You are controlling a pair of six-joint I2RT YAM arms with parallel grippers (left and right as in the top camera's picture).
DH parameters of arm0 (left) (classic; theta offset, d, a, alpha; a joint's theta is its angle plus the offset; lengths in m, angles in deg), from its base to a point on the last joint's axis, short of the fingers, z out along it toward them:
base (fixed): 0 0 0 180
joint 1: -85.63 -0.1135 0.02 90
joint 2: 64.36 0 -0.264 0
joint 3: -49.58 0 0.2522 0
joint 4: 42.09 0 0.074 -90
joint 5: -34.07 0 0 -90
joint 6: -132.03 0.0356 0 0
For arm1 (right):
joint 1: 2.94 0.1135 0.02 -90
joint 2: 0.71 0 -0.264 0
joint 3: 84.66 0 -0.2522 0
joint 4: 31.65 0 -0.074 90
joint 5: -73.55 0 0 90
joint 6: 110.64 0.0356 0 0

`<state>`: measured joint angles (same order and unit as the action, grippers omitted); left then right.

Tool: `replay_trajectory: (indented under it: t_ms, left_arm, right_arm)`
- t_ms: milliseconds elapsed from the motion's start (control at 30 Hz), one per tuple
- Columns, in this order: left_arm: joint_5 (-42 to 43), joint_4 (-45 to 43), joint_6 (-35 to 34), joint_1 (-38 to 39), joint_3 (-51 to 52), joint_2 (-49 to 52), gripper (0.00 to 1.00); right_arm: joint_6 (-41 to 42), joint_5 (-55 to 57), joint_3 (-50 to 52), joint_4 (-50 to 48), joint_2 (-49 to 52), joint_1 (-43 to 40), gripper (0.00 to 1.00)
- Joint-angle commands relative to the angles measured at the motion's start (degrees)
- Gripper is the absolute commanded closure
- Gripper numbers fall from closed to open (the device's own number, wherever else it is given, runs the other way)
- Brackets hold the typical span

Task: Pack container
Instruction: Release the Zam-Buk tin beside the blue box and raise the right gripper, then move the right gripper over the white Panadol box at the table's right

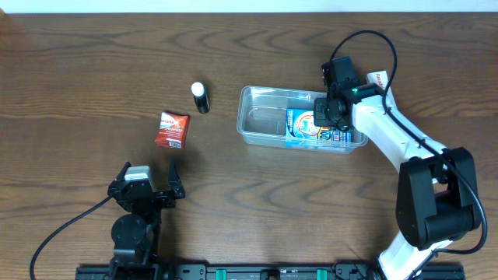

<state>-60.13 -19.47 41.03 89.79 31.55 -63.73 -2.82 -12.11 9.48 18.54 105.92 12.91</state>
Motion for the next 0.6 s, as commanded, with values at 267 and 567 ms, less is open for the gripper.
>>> replay_trajectory:
  t_ms: [267, 567]
  left_arm:
    - [0.79, 1.38, 1.01, -0.35, 0.37, -0.24, 0.02]
    - [0.79, 1.38, 0.98, -0.35, 0.37, -0.24, 0.02]
  right_arm:
    - [-3.37, -2.12, -1.88, 0.55, -0.52, -0.17, 0.91]
    - [-7.3, -6.45, -10.23, 4.39, -11.23, -0.74, 0.82]
